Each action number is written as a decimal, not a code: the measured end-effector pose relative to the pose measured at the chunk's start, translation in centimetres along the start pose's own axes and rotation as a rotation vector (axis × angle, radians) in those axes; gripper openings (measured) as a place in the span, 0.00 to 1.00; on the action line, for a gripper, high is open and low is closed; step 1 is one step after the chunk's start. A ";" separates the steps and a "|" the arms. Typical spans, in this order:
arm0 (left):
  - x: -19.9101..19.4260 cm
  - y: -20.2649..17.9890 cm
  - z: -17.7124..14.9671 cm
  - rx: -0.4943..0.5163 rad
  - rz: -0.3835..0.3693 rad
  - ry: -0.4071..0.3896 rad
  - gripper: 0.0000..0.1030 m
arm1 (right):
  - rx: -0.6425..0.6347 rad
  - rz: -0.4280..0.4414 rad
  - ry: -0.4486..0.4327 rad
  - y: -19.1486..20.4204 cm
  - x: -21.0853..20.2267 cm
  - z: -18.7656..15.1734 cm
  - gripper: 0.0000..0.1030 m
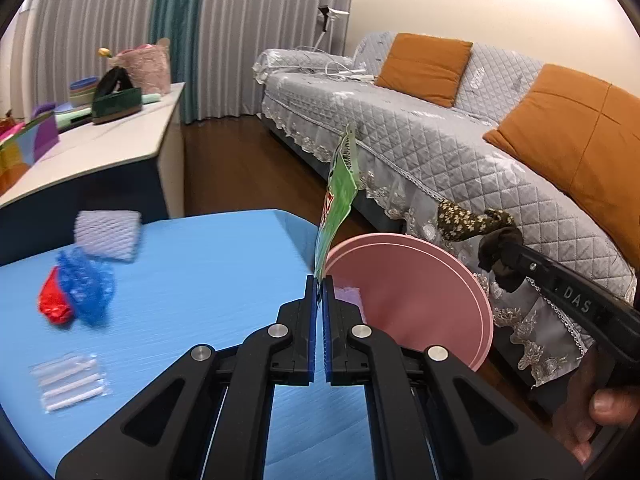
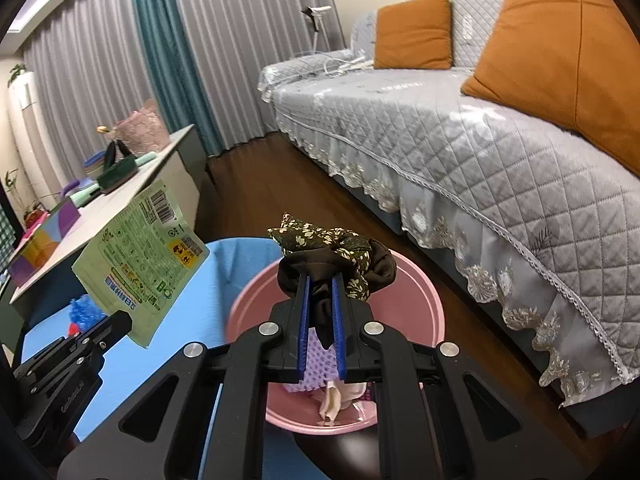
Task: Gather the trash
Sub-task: 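Carry the green snack bag and dark scrunchie over the pink bin, then open both tools to drop the snack bag and scrunchie into the bin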
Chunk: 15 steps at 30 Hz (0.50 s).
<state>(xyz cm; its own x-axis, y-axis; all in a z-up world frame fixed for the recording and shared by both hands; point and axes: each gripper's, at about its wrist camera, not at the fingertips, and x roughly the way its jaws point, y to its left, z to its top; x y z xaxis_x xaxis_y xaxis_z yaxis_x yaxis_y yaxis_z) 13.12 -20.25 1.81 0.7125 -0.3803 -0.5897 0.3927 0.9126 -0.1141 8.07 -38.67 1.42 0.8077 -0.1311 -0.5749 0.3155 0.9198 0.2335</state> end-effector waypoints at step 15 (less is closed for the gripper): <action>3.8 -2.0 -0.5 0.031 -0.042 0.050 0.03 | 0.026 -0.044 0.038 -1.7 3.2 -0.4 0.11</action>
<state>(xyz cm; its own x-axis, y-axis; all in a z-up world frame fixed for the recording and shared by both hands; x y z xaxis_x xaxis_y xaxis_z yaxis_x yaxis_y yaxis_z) 14.75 -23.42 -0.61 0.6657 -0.4093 -0.6240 0.4396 0.8907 -0.1153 9.97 -40.48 -1.14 0.7732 -0.1570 -0.6144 0.3638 0.9034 0.2269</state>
